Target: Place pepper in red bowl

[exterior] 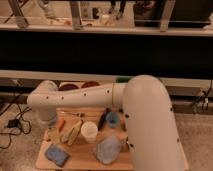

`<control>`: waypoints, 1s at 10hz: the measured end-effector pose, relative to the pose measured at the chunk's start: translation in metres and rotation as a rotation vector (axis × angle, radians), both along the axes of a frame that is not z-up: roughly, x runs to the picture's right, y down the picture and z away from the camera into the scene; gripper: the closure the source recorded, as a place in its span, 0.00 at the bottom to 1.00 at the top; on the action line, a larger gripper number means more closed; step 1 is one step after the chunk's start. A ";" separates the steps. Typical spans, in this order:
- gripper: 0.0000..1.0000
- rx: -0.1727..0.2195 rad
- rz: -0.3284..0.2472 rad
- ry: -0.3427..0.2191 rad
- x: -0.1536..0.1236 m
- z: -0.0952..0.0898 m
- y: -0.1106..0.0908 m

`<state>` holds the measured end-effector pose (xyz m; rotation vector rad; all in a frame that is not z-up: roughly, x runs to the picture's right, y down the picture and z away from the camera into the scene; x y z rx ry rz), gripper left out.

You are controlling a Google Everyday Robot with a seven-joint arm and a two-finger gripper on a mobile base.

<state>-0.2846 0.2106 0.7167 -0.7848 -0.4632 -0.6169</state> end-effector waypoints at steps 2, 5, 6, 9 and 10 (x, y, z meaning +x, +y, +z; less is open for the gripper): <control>0.20 -0.005 -0.016 -0.010 -0.006 0.009 -0.006; 0.20 -0.027 -0.043 -0.042 -0.017 0.020 0.000; 0.20 -0.036 -0.050 -0.054 -0.020 0.024 0.003; 0.20 -0.013 -0.058 -0.140 -0.034 0.028 0.006; 0.20 -0.004 -0.057 -0.156 -0.036 0.030 0.005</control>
